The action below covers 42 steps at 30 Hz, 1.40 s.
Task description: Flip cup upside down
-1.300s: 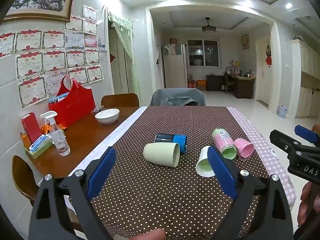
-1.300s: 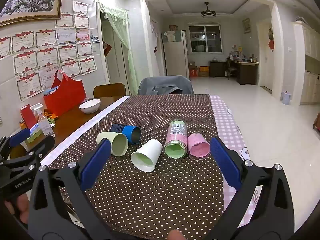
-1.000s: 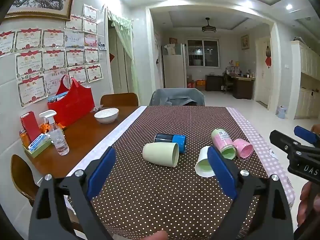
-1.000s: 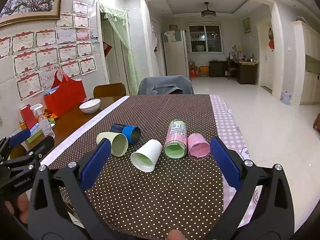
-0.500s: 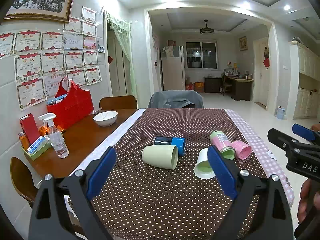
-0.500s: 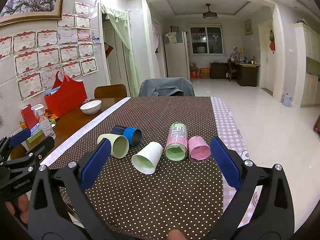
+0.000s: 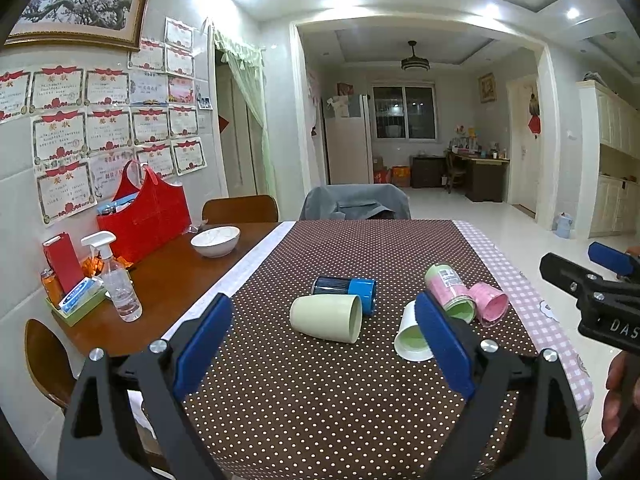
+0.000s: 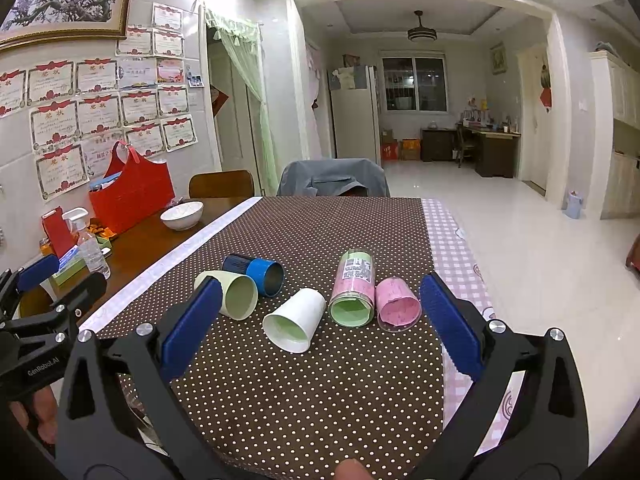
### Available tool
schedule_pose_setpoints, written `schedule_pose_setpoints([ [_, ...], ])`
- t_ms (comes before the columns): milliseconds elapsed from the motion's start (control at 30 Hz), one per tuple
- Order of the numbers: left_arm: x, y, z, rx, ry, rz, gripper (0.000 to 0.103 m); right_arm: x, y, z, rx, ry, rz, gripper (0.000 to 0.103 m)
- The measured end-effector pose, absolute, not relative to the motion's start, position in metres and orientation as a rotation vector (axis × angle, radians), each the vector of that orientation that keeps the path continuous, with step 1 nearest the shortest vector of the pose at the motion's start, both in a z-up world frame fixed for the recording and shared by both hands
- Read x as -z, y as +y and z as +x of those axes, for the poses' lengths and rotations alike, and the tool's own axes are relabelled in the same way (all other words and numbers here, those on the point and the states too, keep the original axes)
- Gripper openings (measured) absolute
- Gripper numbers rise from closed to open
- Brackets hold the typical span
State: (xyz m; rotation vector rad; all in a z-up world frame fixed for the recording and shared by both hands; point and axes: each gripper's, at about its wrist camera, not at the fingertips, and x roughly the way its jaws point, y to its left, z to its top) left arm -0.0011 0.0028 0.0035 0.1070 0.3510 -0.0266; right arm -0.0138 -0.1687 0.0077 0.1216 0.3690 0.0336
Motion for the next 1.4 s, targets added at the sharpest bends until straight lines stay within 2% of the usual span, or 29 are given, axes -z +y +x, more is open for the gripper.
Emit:
schedule_pose_setpoints([
  [1400,0.001,0.015,0.028,0.016,0.379,0.154,0.091,0.002,-0.165,0.014,-0.037,0.395,0.076,0.097],
])
